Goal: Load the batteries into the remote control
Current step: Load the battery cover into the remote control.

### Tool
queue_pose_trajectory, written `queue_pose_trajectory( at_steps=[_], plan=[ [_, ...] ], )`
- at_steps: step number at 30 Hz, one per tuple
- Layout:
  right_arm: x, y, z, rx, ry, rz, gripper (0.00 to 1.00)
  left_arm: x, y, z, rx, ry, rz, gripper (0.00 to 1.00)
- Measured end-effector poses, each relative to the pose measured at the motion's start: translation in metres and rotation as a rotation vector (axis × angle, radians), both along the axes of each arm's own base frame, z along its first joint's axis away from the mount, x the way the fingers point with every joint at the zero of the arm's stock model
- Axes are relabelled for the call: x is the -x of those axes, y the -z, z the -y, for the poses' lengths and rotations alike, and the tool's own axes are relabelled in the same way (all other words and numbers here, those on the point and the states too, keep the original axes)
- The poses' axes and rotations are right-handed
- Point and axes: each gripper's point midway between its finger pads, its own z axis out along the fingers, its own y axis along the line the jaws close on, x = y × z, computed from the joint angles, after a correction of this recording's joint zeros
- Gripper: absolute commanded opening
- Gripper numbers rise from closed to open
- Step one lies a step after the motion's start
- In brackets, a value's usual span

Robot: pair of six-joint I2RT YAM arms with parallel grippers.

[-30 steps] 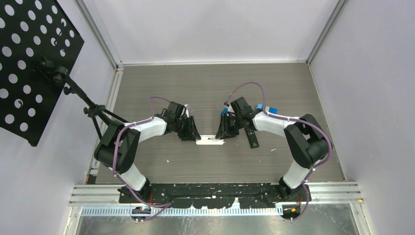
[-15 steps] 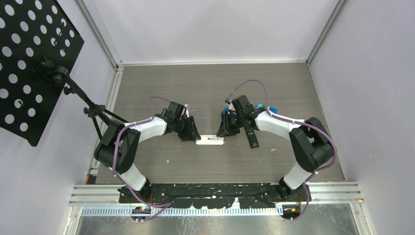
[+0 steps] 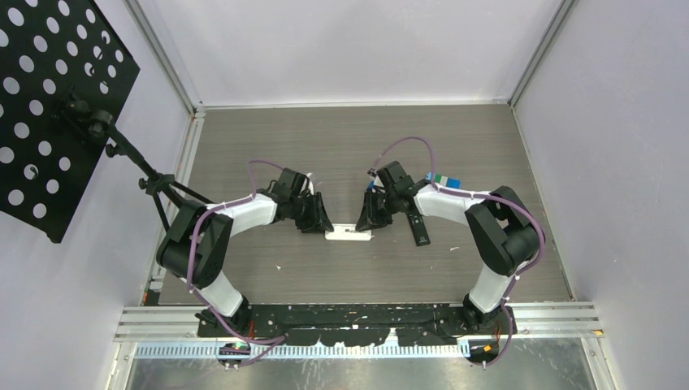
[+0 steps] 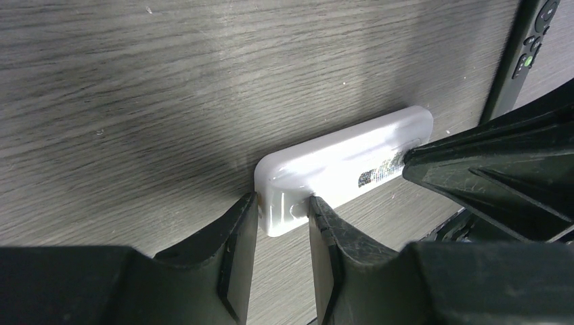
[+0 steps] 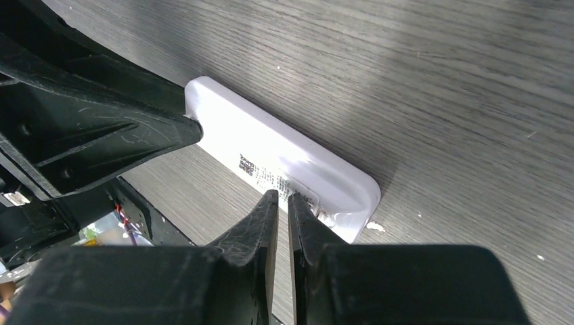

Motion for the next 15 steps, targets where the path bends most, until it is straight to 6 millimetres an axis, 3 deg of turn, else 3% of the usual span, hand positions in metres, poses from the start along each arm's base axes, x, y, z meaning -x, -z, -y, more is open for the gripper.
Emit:
queue_pose_trajectory(
  at_steps=[5, 6, 7, 9, 10, 12, 15],
  plan=[
    [-0.001, -0.001, 0.001, 0.024, 0.004, 0.016, 0.21, -0.001, 0.0, 0.0, -0.001, -0.002, 0.001, 0.36],
    [-0.001, -0.003, 0.004, 0.034, 0.001, 0.028, 0.26, -0.001, 0.0, -0.001, -0.005, -0.004, 0.004, 0.37],
    [-0.002, -0.005, 0.005, 0.041, 0.0, 0.04, 0.39, -0.002, -0.001, -0.001, -0.013, -0.008, 0.008, 0.39],
    [-0.004, -0.015, 0.009, 0.047, -0.014, 0.086, 0.61, -0.005, -0.005, -0.004, -0.031, -0.019, 0.025, 0.47],
    [-0.005, -0.022, 0.01, 0.045, -0.028, 0.12, 0.66, -0.008, -0.01, -0.006, -0.041, -0.024, 0.043, 0.51],
    [-0.009, -0.036, 0.011, 0.039, -0.06, 0.192, 0.72, -0.014, -0.022, -0.01, -0.058, -0.039, 0.087, 0.66],
    [-0.01, -0.053, 0.011, 0.043, -0.146, 0.309, 0.76, -0.024, -0.051, -0.018, -0.078, -0.075, 0.184, 0.8]
  ],
)
